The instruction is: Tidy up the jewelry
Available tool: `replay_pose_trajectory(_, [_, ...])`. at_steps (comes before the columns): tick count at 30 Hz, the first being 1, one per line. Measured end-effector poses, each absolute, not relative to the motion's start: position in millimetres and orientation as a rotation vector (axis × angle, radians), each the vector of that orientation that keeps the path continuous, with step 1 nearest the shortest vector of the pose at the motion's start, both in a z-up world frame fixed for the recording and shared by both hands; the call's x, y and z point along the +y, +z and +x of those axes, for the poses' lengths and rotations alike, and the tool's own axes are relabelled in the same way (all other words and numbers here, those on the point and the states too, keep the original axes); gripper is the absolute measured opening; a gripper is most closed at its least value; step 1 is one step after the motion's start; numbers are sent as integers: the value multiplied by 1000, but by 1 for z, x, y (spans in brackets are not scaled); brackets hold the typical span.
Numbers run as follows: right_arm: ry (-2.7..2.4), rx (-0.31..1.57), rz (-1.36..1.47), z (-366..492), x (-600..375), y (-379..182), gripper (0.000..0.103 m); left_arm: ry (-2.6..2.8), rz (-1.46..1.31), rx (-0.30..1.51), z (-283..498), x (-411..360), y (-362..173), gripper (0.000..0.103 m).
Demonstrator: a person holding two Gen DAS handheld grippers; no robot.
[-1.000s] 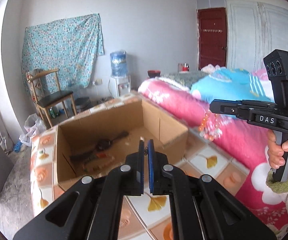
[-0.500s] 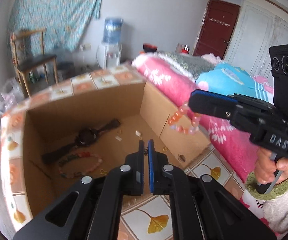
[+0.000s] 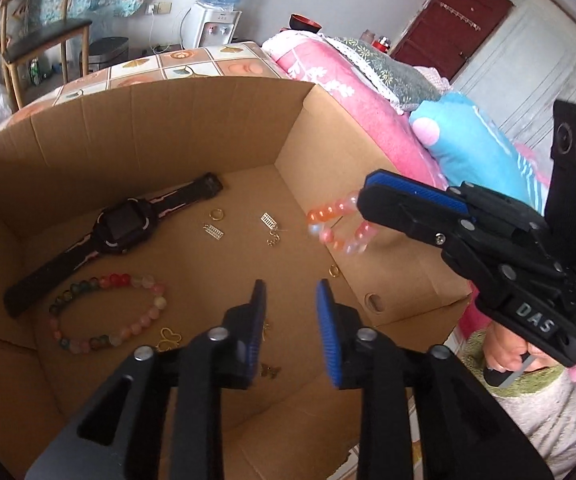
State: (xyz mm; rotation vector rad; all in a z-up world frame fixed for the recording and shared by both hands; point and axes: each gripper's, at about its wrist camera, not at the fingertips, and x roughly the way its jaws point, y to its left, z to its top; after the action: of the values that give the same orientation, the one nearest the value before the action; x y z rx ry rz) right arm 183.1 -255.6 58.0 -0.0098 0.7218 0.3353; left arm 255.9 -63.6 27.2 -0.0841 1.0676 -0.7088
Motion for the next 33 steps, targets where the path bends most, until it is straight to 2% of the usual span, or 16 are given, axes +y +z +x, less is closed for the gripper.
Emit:
replay_pose_trajectory(6, [358,772,32,187,-261,59,7,-666,-137,1011,249,-41,41,32])
replay_pose_trajectory(11, [437,864,80,206,-246,56,7,-573,-138,890,217,-11,62,45])
replay_pose_trajectory(17, [448,983,56,230,-224,47,8,-490,-69,737,168,16,85,53])
replay_pose_trajectory(20, [342,1025,-37,235,-220,38,12,-469,-50,714,151,25,86,54])
replay_pose_trajectory(21, [320,1031,-44,234,-221,37,19,-463,-47,711,148,26,86,55])
replay_pose_trajectory(22, [308,1033,-38,233,-224,37,22,-455,-45,708,143,29,85,55])
replay_pose_trajectory(30, [275,885,18,176,-242,76,22,-447,-77,691,113,40,85,60])
replay_pose_trajectory(33, [286,811,50,144,-243,94,25,-440,-69,674,99,38,88,67])
